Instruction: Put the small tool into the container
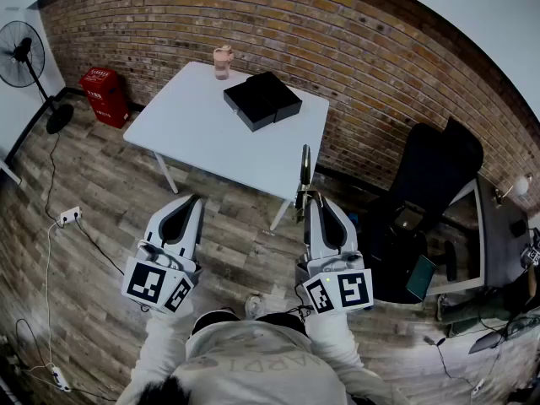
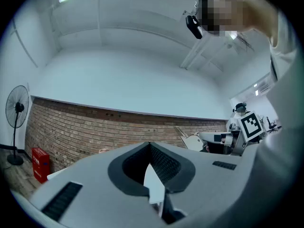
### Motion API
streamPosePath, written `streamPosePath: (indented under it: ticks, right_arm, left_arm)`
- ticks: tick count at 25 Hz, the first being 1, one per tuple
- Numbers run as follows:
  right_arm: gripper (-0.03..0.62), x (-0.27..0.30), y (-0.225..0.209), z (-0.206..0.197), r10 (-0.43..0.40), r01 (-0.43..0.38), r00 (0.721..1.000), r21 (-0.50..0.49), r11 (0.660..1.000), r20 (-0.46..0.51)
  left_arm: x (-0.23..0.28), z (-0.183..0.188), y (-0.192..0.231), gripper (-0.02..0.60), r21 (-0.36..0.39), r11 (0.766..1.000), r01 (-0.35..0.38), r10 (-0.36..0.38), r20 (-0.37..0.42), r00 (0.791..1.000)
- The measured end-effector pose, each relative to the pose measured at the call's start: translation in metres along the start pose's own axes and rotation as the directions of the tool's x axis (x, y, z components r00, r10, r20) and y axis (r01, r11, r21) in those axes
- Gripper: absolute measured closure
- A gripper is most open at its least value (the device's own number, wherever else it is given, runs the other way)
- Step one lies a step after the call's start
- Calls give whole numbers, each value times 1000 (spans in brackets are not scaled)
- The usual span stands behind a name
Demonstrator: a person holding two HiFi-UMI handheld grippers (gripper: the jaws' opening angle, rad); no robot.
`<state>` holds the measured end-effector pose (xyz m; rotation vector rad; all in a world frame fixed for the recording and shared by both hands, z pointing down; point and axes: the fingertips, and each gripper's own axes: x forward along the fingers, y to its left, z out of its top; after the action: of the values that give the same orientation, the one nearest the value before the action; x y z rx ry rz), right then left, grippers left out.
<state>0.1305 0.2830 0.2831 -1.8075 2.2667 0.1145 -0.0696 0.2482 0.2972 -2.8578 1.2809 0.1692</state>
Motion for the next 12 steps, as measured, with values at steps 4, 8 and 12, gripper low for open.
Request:
streamPosePath:
  ticks: [4, 8, 12]
  right_arm:
    - [557, 4, -3, 0, 3, -3, 1000, -3, 1000, 2]
    - [557, 9, -8, -1, 10, -10, 1000, -8, 1000, 6]
    - [557, 17, -15, -1, 23, -23, 1000, -15, 1000, 8]
  left_arm:
    - [4, -1, 1, 577, -3, 1000, -2, 2, 1, 1000]
    - [12, -2, 1, 577, -1, 1000, -6, 6, 5, 1000]
    - [21, -1, 1, 577, 5, 1000, -15, 15, 10, 1000]
